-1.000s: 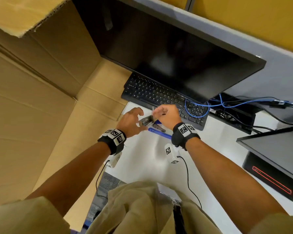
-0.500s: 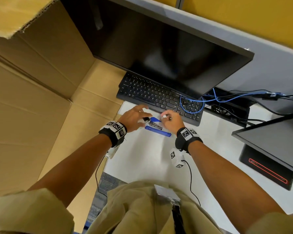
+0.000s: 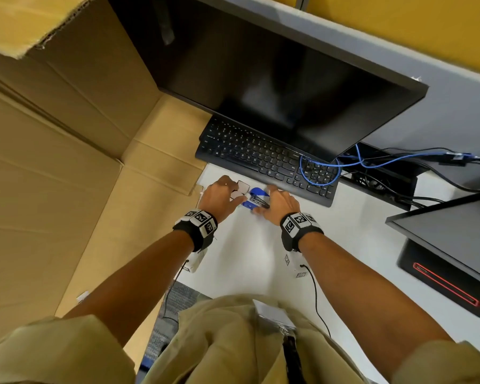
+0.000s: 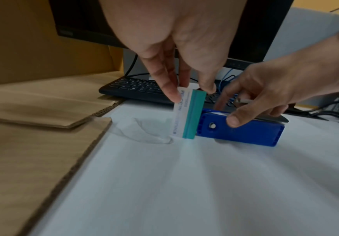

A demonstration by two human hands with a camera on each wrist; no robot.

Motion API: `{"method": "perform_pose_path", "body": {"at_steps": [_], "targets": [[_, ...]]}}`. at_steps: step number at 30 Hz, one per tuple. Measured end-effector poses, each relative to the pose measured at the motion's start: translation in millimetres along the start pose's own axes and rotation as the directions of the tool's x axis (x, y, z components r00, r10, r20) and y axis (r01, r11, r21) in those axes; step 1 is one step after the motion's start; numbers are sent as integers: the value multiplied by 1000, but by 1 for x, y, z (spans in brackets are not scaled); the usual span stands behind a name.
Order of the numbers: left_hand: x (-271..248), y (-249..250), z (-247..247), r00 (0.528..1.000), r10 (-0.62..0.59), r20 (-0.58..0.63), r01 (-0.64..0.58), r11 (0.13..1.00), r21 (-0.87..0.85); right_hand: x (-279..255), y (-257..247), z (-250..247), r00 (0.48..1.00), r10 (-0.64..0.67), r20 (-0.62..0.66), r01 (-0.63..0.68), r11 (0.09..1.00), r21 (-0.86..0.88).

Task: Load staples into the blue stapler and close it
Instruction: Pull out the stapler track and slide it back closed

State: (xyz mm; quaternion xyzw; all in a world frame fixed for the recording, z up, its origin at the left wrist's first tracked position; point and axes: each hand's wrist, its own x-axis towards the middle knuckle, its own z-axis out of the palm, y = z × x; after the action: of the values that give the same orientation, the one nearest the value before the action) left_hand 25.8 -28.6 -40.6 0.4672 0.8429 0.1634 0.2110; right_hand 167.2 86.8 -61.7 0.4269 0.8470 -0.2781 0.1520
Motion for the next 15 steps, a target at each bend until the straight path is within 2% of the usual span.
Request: {"method": "perform_pose_path", "body": {"at_steps": [3, 5, 8, 9, 11, 15], "targets": [[-2, 5, 0, 998, 28, -55, -24, 997, 70, -2, 4, -3, 999, 25, 24, -25, 999, -34], [-9, 10, 2, 987, 152, -59, -148, 986, 77, -6, 10, -4, 999, 35, 17, -35, 999, -27], [-27, 23, 16, 930, 353, 102, -362, 927, 96, -13, 19, 0, 999, 45, -14, -44, 999, 26], [-33, 27, 21, 916, 366, 166, -386, 916, 109, -17, 21, 1, 999, 37, -26, -36, 998, 44], [-40, 31, 33, 914, 323, 247, -358, 926, 115, -23, 24, 4, 999, 5, -47, -2, 998, 64], [-45, 35, 47, 923, 251, 293, -299, 945, 132, -39, 29, 10, 996, -54, -76, 56, 998, 25]]}}
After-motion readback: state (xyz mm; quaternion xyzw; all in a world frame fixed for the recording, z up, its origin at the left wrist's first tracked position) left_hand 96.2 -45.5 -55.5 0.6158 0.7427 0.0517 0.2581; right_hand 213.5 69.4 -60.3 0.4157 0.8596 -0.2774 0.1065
